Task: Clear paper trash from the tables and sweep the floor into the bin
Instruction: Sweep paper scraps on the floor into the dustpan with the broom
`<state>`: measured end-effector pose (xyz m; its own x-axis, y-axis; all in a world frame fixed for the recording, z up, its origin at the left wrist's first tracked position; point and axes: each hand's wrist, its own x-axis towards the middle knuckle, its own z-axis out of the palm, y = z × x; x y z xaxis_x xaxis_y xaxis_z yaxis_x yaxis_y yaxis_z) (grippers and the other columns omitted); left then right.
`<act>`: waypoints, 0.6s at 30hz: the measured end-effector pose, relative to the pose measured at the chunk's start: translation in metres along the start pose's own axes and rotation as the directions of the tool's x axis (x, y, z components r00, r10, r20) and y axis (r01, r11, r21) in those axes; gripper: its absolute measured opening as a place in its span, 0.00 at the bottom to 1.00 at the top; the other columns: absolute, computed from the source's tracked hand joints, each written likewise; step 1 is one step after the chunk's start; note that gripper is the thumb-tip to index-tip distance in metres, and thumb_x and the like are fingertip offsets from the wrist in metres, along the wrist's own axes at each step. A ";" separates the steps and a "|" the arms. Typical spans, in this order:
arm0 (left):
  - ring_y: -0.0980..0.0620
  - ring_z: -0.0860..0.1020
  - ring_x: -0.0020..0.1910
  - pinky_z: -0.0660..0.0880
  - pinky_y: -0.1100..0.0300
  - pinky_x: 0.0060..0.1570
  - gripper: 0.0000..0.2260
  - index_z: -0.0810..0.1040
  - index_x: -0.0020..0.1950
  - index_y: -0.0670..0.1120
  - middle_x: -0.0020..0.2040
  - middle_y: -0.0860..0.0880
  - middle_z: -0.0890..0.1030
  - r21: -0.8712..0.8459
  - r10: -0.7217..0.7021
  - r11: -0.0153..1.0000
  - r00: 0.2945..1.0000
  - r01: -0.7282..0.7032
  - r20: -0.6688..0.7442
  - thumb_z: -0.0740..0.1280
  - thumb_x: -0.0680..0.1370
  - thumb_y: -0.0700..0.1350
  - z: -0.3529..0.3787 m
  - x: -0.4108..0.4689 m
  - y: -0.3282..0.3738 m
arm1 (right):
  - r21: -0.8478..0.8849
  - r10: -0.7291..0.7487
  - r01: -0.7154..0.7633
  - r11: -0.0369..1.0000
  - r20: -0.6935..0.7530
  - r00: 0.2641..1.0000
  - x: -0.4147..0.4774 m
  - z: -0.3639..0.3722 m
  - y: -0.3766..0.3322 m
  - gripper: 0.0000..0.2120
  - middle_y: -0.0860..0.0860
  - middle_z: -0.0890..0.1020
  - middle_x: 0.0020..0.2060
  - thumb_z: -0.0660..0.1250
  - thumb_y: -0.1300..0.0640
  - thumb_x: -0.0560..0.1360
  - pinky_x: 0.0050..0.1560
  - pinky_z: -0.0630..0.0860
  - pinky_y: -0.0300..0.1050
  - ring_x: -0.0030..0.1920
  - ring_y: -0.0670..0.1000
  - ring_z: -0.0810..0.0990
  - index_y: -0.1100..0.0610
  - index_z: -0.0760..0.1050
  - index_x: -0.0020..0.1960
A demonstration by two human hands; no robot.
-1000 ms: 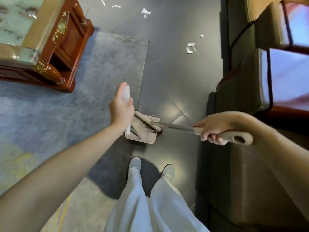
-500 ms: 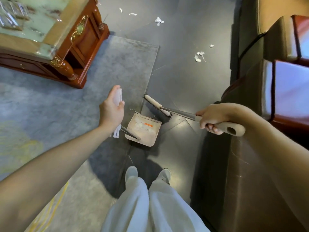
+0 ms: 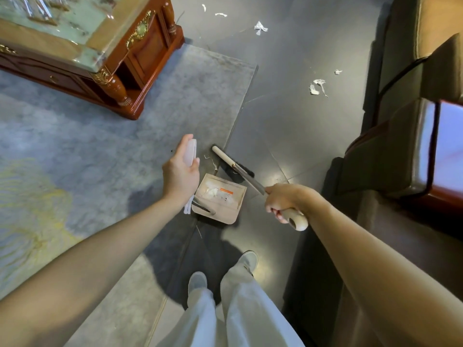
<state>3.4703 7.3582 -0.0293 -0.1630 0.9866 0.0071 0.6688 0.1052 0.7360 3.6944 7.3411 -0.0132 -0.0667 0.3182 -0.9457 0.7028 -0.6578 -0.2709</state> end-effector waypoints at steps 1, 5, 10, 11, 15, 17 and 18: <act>0.44 0.76 0.60 0.62 0.74 0.51 0.22 0.71 0.69 0.45 0.63 0.44 0.78 -0.004 0.001 1.000 1.000 -0.001 0.006 0.66 0.76 0.34 0.000 0.000 0.001 | 0.038 0.014 -0.016 0.999 0.039 0.999 -0.004 0.006 -0.001 0.21 0.57 0.74 0.33 0.59 0.68 0.75 0.31 0.72 0.41 0.27 0.48 0.71 0.61 0.68 0.68; 0.42 0.76 0.58 0.64 0.67 0.50 0.22 0.71 0.70 0.47 0.61 0.42 0.79 -0.003 -0.009 1.000 1.000 0.009 0.009 0.65 0.76 0.35 -0.005 0.000 0.001 | 0.147 0.030 -0.052 0.988 0.151 0.988 -0.036 0.004 -0.003 0.25 0.53 0.67 0.30 0.56 0.68 0.79 0.23 0.65 0.34 0.28 0.46 0.65 0.64 0.60 0.75; 0.41 0.77 0.57 0.67 0.63 0.51 0.22 0.70 0.70 0.47 0.60 0.42 0.79 0.008 -0.018 1.000 1.000 0.018 -0.005 0.65 0.77 0.35 -0.027 -0.010 -0.008 | 0.246 0.031 -0.055 0.968 0.100 0.995 -0.078 -0.016 -0.013 0.24 0.52 0.65 0.28 0.56 0.68 0.79 0.19 0.64 0.32 0.21 0.44 0.64 0.63 0.60 0.75; 0.41 0.77 0.56 0.68 0.61 0.51 0.22 0.70 0.70 0.47 0.59 0.42 0.80 0.006 -0.010 1.000 1.000 0.010 -0.009 0.65 0.77 0.35 -0.032 -0.011 -0.010 | 0.265 0.032 -0.053 0.963 0.083 0.996 -0.082 -0.020 -0.017 0.23 0.52 0.65 0.27 0.56 0.68 0.79 0.18 0.65 0.31 0.20 0.44 0.64 0.62 0.63 0.74; 0.38 0.78 0.50 0.74 0.54 0.51 0.22 0.70 0.69 0.48 0.56 0.41 0.80 -0.004 -0.024 1.000 1.000 0.023 -0.020 0.64 0.77 0.35 -0.053 -0.011 -0.016 | 0.238 0.033 -0.030 0.971 -0.008 0.999 -0.083 -0.024 -0.029 0.20 0.54 0.69 0.29 0.59 0.67 0.78 0.21 0.67 0.33 0.23 0.45 0.67 0.59 0.69 0.69; 0.36 0.79 0.45 0.78 0.47 0.48 0.22 0.70 0.69 0.50 0.53 0.41 0.81 -0.038 -0.075 0.997 0.997 0.073 -0.032 0.64 0.77 0.36 -0.061 -0.013 -0.019 | 0.222 0.036 -0.029 0.975 -0.029 0.999 -0.078 -0.021 -0.036 0.20 0.54 0.70 0.30 0.59 0.66 0.78 0.22 0.67 0.34 0.25 0.45 0.66 0.60 0.69 0.70; 0.36 0.80 0.44 0.78 0.45 0.47 0.22 0.70 0.69 0.50 0.54 0.42 0.80 -0.044 -0.092 0.995 0.995 0.090 -0.045 0.64 0.77 0.36 -0.064 -0.014 -0.021 | 0.213 0.036 -0.026 0.977 -0.040 0.999 -0.075 -0.019 -0.040 0.21 0.54 0.70 0.30 0.59 0.66 0.78 0.22 0.67 0.34 0.25 0.45 0.66 0.60 0.69 0.70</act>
<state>3.4118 7.3344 -0.0018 -0.2561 0.9662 -0.0298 0.6190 0.1876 0.7627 3.6847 7.3566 0.0716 -0.0135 0.3213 -0.9469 0.5375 -0.7962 -0.2778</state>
